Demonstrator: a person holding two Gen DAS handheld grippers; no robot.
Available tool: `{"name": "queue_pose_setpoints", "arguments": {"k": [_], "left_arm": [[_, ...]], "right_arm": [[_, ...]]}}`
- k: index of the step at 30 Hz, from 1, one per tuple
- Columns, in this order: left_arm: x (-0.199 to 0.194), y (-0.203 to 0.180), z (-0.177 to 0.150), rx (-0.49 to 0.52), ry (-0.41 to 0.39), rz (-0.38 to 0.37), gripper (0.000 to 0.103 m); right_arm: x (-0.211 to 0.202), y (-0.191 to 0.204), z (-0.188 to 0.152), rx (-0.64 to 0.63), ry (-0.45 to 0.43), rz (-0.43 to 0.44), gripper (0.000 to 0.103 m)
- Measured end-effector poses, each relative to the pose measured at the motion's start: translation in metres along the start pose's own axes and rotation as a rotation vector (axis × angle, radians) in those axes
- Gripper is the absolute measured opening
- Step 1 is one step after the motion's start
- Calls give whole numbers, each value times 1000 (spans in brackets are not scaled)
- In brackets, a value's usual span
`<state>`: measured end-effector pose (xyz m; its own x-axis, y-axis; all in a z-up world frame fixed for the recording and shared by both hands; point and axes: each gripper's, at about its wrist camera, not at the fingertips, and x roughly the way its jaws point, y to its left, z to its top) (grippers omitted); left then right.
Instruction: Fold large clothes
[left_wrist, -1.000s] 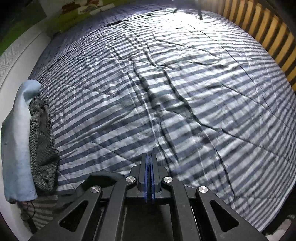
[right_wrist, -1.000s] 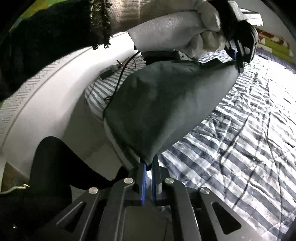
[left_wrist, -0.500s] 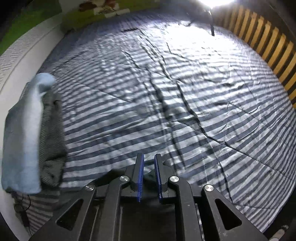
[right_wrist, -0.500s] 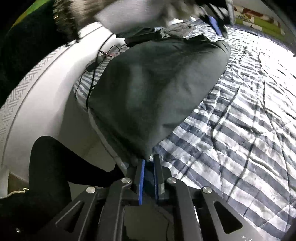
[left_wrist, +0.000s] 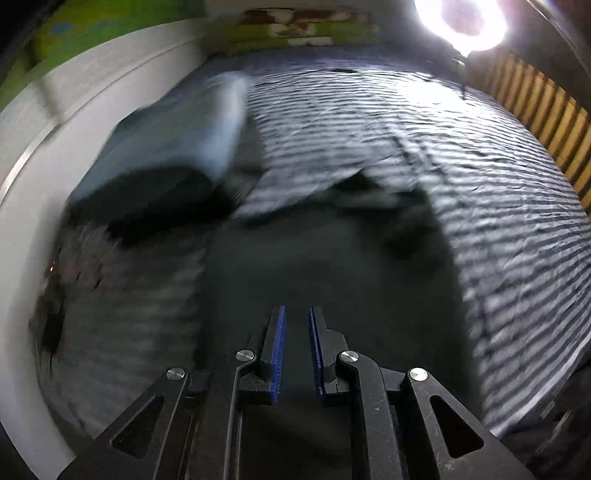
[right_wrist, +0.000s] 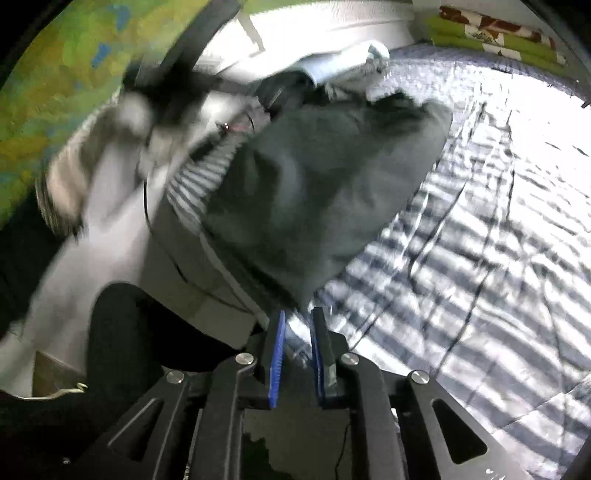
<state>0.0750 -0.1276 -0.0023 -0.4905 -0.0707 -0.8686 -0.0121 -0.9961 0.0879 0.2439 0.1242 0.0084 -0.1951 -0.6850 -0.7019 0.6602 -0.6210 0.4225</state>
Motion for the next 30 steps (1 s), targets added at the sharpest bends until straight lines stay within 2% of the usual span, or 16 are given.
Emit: {"name": "queue_pose_setpoints", "arguments": {"k": [3,7,9,10,12,16,19,21,22,23,24,26,28,30], "left_arm": [[4,23,-44,-36,36,2,15],[28,43,-80,-86,115,-2,15],[37,45,-94,-55,145,26,16],[34,49,-99,-69,130,19,16],[24,62,-106,-139,98,-28,16],[3,87,-114,-222,27,-15,18],[-1,89,-104,-203,2,-19,24],[0,90,-90,-196,-9,-30,42],[0,90,-79,-192,-25,-44,48],[1,88,-68,-190,-35,-59,59],[2,87,-57,-187,-47,-84,65],[2,77,-37,-149,-64,-104,65],[17,66,-20,-81,-48,-74,66],[43,63,-9,-38,5,-6,69]], "right_arm": [[-18,-7,18,12,-71,16,22],[-30,-19,60,49,-140,23,23],[-26,-22,83,20,-154,-37,24],[-20,-25,97,8,-162,-90,24],[-3,-32,122,7,-150,-130,24],[50,-50,159,21,-96,-199,24],[93,-56,169,10,-8,-328,24],[112,-59,169,22,63,-384,24],[113,-59,167,25,70,-393,24],[113,-59,164,34,72,-401,24],[111,-61,162,49,72,-402,24],[103,-64,158,89,65,-388,25],[94,-64,158,97,55,-418,25],[87,-59,159,84,38,-466,25]]}}
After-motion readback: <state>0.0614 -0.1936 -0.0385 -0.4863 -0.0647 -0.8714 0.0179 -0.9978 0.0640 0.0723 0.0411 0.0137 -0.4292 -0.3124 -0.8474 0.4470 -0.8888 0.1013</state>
